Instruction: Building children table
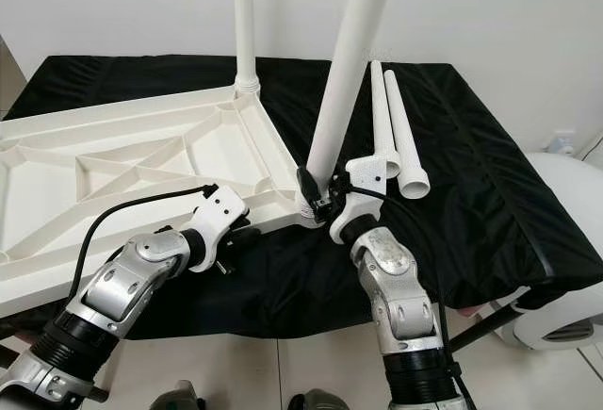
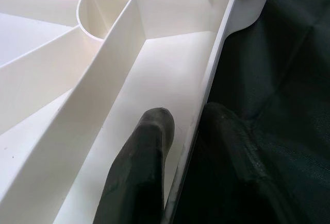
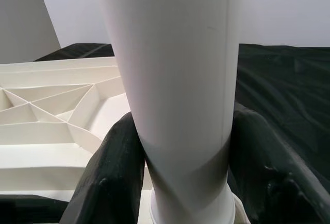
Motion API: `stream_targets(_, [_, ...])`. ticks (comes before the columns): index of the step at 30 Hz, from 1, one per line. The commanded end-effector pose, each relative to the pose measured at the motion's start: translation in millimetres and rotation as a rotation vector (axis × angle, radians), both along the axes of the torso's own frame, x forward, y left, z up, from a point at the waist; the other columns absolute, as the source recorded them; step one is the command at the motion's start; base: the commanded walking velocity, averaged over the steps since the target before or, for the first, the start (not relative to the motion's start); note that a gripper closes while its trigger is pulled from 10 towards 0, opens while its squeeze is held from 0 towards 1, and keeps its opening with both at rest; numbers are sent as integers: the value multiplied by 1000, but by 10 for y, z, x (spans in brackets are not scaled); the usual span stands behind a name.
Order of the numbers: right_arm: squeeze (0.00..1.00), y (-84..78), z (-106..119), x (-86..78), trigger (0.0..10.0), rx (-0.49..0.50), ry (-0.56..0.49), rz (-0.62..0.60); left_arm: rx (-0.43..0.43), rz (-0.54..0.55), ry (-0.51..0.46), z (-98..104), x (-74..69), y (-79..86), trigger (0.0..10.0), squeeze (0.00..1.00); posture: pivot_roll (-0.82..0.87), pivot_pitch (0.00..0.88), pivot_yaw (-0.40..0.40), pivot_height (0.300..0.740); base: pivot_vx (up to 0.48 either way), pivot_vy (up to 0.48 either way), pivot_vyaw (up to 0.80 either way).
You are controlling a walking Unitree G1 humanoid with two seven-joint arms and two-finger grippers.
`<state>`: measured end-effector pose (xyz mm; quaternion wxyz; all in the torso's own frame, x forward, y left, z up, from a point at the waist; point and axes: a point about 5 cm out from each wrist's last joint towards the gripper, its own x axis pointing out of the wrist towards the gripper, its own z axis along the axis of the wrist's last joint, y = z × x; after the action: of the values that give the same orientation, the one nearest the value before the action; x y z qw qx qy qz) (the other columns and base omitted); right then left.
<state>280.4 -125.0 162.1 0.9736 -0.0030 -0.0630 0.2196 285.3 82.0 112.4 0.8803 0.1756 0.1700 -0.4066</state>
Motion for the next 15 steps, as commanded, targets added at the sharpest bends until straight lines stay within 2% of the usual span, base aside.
stream_targets(1, [0, -12, -57, -21, 10000, -10, 25, 6, 35, 9, -15, 10, 39, 41, 10000, 0, 21, 0, -38, 740, 0, 0, 0])
stream_targets(15, [0, -122, -139, 21, 10000, -58, 18, -53, 31, 11, -18, 23, 31, 48, 10000, 0, 26, 3, -40, 740, 0, 0, 0])
